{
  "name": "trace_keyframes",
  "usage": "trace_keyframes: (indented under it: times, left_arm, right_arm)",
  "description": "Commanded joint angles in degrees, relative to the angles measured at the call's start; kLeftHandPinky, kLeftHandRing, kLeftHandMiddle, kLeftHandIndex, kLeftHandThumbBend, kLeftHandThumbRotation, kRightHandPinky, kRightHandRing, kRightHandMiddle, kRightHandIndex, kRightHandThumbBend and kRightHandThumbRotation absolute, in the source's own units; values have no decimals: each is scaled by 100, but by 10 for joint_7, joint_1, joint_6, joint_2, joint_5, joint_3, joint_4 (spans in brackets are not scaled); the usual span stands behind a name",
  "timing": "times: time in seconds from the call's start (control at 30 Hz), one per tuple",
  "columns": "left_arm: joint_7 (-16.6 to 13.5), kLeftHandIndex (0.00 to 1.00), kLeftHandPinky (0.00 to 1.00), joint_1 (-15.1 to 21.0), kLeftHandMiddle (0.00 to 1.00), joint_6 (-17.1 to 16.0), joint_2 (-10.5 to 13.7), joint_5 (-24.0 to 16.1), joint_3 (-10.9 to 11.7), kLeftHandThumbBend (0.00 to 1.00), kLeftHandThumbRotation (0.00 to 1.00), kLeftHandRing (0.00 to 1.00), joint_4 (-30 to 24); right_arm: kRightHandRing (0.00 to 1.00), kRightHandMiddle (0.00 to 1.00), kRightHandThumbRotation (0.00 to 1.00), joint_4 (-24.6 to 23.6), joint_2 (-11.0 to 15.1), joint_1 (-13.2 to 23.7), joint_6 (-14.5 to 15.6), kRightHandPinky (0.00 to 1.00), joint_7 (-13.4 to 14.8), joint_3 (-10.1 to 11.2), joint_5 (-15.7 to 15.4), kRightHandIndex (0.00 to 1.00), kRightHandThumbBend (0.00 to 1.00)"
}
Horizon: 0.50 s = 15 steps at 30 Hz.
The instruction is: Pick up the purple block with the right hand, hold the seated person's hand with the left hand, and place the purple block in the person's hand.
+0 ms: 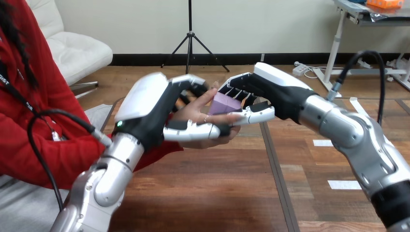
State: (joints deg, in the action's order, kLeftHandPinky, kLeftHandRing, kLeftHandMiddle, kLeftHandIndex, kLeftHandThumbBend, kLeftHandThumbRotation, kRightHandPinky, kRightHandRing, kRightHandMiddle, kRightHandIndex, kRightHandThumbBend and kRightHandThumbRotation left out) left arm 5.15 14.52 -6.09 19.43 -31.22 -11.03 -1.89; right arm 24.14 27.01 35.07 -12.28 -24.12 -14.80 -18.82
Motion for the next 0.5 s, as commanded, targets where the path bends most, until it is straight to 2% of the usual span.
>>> trace_keyframes:
  times: [0.0,0.17,0.47]
  left_arm:
    - [7,70,54,25,69,-11,8,19,17,87,96,65,-45]
    - [13,69,53,11,69,-8,9,23,20,84,99,64,-54]
    - [17,68,53,-13,68,-9,11,32,23,79,99,63,-62]
  right_arm:
    - [64,67,100,-44,-4,1,-21,57,34,38,19,68,86]
    - [62,65,100,-49,-6,-16,-42,56,52,47,27,67,86]
    - [60,63,100,-69,-15,-51,-44,53,73,71,54,67,82]
